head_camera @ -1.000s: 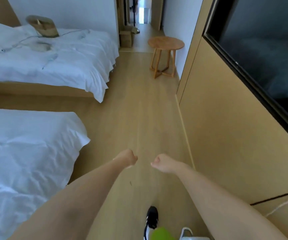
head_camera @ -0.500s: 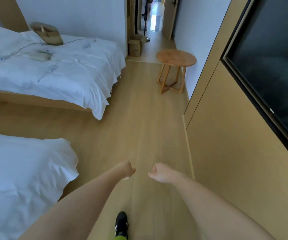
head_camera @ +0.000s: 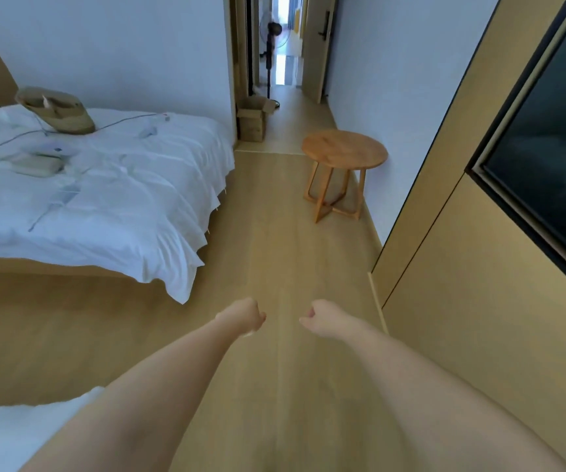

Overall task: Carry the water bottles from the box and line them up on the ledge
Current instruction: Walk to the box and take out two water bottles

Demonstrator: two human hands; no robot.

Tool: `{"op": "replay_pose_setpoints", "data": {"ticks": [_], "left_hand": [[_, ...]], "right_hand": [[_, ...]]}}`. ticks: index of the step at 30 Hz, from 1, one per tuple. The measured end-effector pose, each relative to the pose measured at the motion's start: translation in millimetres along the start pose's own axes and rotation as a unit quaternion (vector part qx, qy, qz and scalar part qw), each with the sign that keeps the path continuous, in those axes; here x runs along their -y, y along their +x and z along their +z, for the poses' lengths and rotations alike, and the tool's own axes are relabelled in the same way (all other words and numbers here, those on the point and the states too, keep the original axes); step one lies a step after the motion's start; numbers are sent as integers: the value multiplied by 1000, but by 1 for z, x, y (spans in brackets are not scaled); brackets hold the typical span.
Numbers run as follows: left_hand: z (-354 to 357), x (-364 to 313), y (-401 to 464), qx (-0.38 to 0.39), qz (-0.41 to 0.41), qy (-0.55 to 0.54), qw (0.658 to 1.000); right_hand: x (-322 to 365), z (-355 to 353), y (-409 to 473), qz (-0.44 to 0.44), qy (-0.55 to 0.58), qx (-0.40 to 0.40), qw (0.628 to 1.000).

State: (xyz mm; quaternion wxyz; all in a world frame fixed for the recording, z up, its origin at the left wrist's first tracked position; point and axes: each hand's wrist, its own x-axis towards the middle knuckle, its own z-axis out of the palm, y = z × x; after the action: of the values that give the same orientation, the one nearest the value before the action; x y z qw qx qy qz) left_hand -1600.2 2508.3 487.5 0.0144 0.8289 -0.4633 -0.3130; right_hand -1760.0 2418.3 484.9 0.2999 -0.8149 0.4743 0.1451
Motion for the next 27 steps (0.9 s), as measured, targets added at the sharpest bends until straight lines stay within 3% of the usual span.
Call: {"op": "replay_pose_setpoints", "data": {"ticks": [10, 19, 27], "left_hand": [[-91, -24, 183, 4, -1, -38, 999], [-201, -60, 368, -35, -8, -94, 995], [-284, -46, 506, -32, -38, -82, 995]], "right_hand": [[25, -91, 191, -16, -42, 5, 999], [43, -232, 376, -44, -75, 9, 996], [66, -309, 520, -51, -111, 25, 992]]}}
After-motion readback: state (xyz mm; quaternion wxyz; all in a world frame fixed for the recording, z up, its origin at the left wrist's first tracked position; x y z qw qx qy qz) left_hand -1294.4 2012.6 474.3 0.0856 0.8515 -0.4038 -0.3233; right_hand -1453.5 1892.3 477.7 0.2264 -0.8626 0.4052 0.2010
